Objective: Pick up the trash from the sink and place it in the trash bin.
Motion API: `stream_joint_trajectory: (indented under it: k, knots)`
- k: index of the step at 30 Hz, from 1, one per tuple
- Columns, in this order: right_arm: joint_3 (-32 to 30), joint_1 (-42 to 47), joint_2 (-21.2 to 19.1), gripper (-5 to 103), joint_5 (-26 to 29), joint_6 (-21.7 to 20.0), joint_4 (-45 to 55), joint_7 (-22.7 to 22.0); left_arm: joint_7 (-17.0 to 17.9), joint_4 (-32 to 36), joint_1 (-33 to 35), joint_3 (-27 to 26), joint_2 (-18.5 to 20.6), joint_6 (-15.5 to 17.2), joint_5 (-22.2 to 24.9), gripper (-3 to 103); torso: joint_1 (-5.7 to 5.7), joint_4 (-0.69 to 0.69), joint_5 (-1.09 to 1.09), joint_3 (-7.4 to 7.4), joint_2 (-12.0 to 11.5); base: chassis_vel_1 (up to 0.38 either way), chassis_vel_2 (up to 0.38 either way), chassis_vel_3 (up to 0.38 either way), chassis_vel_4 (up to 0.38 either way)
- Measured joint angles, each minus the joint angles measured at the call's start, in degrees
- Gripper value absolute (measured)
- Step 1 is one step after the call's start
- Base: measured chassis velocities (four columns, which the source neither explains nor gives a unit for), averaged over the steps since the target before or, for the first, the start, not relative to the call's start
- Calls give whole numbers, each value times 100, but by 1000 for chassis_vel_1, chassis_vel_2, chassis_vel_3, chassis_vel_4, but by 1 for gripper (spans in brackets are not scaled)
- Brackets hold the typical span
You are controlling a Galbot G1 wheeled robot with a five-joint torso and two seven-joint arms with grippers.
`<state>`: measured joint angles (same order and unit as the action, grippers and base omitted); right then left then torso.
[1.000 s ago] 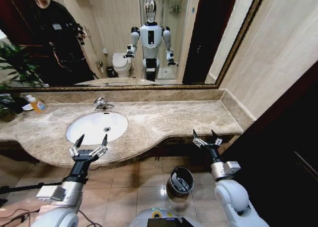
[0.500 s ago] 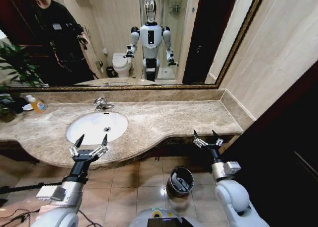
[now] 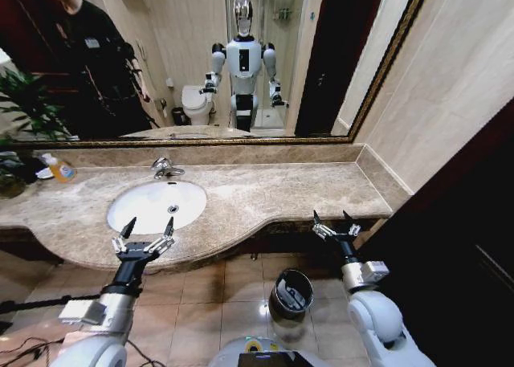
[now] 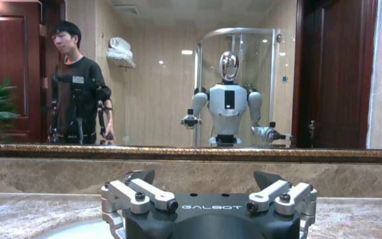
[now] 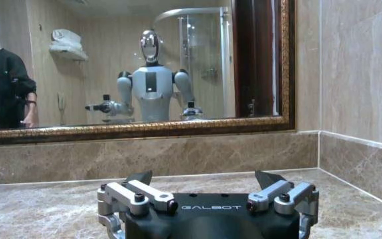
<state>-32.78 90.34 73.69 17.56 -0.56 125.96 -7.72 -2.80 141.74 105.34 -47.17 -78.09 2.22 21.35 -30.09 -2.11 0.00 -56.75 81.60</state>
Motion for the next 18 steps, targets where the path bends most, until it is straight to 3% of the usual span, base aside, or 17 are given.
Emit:
stream_joint_trajectory:
  k: [18]
  knots:
    - [1,0,0,100,3,-1,-3,-1,0,0,0,0,0,0,0,100,0,0,0,0,0,0,0,0,0]
